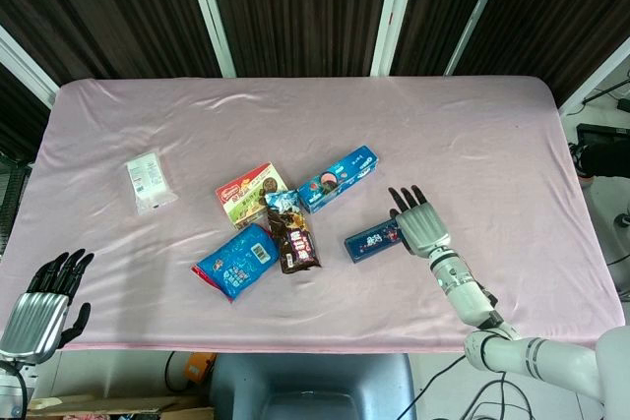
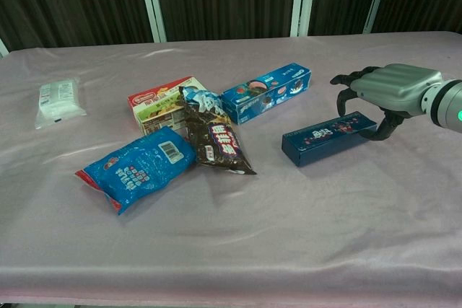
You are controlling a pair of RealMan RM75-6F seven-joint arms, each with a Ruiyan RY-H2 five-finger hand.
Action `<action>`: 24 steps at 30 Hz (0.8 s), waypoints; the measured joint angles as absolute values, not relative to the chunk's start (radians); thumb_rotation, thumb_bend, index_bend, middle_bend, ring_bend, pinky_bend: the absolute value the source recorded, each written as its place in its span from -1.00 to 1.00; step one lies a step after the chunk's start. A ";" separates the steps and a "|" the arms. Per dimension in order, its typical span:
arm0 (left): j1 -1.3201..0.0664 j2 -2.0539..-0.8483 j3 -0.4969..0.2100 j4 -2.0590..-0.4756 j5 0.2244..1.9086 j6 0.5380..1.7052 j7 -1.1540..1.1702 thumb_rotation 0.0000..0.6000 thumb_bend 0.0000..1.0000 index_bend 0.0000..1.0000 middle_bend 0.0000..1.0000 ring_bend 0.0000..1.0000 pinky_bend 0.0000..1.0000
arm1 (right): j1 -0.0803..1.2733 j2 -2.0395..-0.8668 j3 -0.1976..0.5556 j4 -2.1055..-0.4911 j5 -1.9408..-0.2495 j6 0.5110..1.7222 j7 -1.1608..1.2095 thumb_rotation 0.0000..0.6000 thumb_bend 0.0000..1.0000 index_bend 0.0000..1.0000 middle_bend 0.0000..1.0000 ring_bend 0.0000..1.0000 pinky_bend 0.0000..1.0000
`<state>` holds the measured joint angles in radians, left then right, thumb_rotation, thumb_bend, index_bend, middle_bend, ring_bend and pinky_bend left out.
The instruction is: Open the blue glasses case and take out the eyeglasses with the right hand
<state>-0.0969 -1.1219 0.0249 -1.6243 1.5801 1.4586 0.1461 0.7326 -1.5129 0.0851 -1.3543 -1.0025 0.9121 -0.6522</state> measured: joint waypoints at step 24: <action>-0.097 -1.122 0.028 -1.624 1.583 1.456 0.149 1.00 -0.08 -1.00 -0.90 -0.90 -0.71 | 0.755 -1.508 0.099 -1.379 -0.957 0.914 -0.675 1.00 0.20 0.12 -1.00 -1.00 -1.00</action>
<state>-0.0971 -1.1223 0.0275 -1.6240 1.5828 1.4564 0.1485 0.7546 -1.5076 0.0986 -1.3794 -0.9572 0.9138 -0.6753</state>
